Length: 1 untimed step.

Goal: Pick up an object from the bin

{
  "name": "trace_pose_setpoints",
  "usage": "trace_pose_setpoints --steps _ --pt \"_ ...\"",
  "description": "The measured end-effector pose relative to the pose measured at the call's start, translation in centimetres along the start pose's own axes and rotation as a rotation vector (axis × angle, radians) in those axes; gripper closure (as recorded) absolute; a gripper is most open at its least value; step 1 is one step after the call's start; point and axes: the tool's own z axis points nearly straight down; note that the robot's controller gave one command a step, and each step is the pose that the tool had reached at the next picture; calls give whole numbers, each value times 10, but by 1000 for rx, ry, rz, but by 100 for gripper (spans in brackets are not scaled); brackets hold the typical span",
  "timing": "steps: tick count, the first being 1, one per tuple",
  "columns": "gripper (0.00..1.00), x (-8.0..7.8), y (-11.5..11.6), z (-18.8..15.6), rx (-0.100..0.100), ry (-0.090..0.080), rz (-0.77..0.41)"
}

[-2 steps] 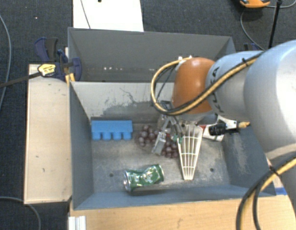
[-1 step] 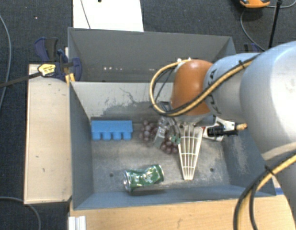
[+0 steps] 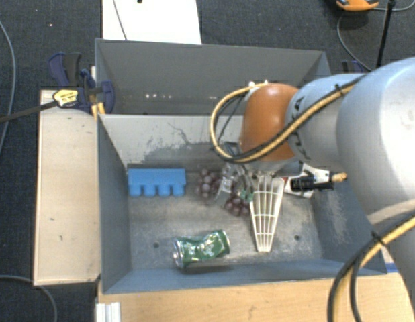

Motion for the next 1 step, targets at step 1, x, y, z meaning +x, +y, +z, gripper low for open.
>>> trace_pose_setpoints --steps 1 --pt "100 0 0 -4 -1 -1 1"
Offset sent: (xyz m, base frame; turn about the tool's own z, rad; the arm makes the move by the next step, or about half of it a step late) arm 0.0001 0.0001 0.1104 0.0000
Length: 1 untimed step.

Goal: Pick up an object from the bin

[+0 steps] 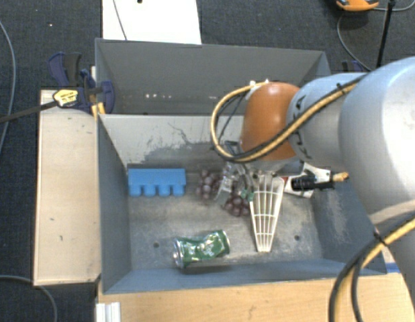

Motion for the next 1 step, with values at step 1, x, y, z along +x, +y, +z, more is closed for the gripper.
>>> trace_pose_setpoints --steps 1 --pt "100 2 -1 -10 4 8 -1"
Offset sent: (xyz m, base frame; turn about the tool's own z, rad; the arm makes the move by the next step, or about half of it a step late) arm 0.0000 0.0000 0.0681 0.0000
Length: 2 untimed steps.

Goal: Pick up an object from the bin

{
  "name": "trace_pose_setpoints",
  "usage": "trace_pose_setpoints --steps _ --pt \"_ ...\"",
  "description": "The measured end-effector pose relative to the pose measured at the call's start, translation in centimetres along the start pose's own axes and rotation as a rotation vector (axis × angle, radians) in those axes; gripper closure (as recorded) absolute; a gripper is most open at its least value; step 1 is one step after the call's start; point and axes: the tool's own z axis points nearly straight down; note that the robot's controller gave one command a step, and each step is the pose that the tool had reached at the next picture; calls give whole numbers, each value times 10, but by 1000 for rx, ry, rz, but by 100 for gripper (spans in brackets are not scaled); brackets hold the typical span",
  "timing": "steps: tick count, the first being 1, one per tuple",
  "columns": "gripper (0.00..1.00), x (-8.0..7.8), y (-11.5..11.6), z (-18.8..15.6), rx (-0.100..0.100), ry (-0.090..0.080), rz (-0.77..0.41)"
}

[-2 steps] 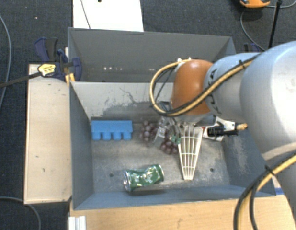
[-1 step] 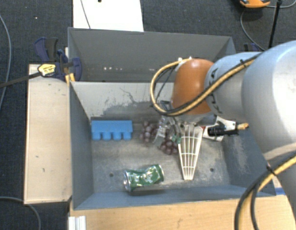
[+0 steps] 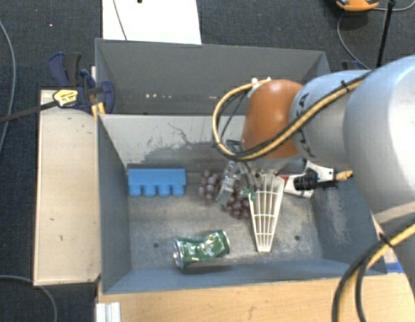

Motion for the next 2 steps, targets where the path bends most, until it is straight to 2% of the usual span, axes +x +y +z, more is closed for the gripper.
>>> trace_pose_setpoints --steps 2 --pt "100 -2 1 -37 -3 -5 -1"
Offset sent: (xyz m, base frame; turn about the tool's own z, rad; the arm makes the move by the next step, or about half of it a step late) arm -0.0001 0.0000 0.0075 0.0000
